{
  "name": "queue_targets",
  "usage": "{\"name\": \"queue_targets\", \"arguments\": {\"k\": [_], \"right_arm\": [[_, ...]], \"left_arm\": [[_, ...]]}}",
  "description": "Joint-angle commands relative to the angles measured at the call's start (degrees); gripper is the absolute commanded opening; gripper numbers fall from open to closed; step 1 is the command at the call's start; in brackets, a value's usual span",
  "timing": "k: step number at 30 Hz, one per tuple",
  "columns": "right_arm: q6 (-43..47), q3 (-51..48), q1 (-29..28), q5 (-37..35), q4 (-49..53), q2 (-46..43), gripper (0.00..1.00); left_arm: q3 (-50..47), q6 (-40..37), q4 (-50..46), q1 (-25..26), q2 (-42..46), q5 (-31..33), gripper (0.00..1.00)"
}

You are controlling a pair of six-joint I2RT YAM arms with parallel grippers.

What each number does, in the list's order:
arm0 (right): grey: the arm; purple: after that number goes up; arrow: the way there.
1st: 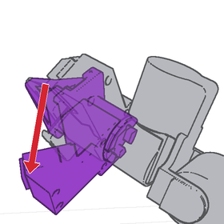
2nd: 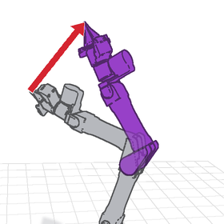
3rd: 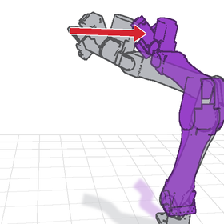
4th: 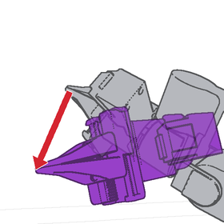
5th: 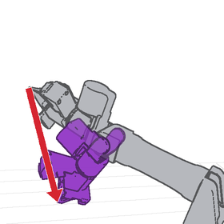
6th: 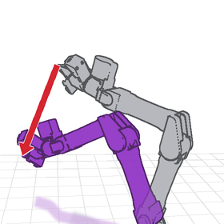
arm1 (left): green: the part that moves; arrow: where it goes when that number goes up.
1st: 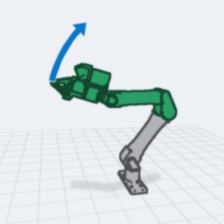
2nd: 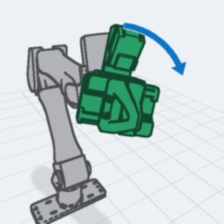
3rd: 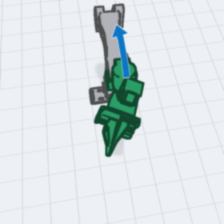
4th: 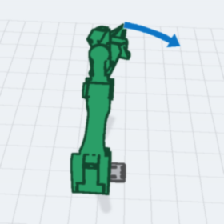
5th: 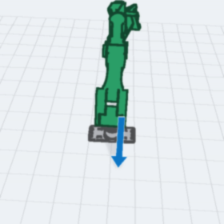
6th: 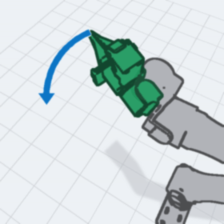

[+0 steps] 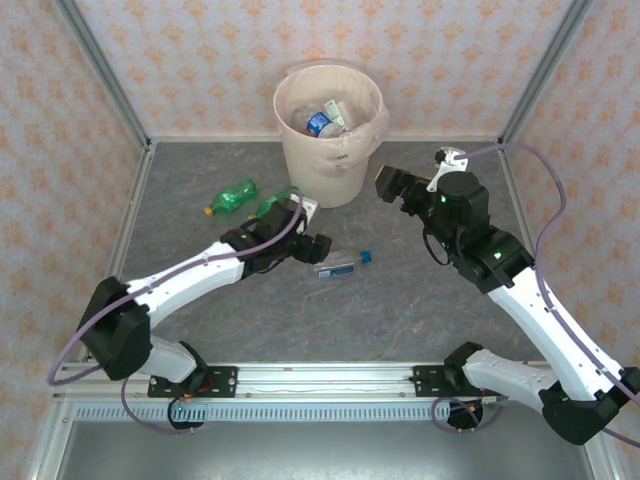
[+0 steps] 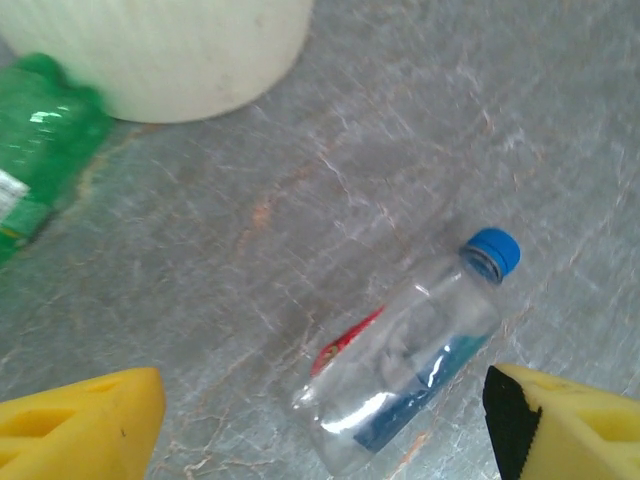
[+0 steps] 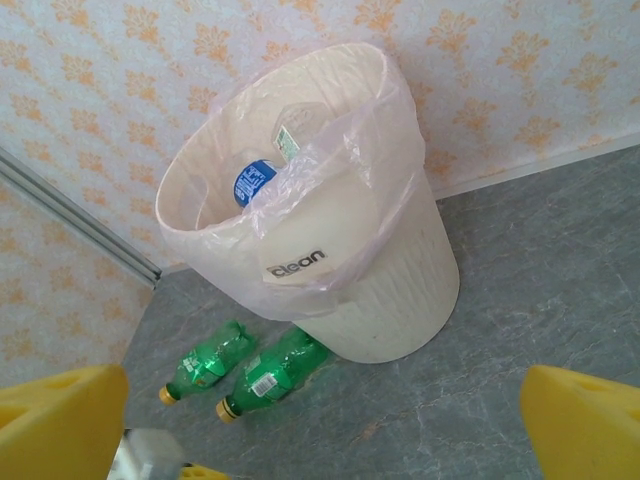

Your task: Put the plastic bottles in the bin

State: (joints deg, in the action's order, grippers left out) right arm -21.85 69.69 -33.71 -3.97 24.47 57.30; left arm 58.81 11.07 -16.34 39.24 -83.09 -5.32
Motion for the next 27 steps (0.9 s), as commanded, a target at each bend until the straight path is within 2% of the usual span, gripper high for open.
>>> {"name": "queue_targets", "arguments": {"k": [1, 14, 27], "right_arm": [[-0.04, 2.15, -0.21, 0.41, 1.09, -0.33, 1.00], [-1.35, 0.57, -0.28, -1.91, 3.38, -4.08, 1.00], [-1.85, -0.02, -0.21, -1.39, 3.39, -4.17, 1.00]], "left_arm": [[4.35, -5.97, -1.76, 1.78, -5.55, 1.17, 0.85], [21.59, -14.88, -17.44, 8.54, -24.47, 5.56, 0.83], [28.80, -18.43, -21.45, 10.06, -33.78, 10.50, 0.83]]}}
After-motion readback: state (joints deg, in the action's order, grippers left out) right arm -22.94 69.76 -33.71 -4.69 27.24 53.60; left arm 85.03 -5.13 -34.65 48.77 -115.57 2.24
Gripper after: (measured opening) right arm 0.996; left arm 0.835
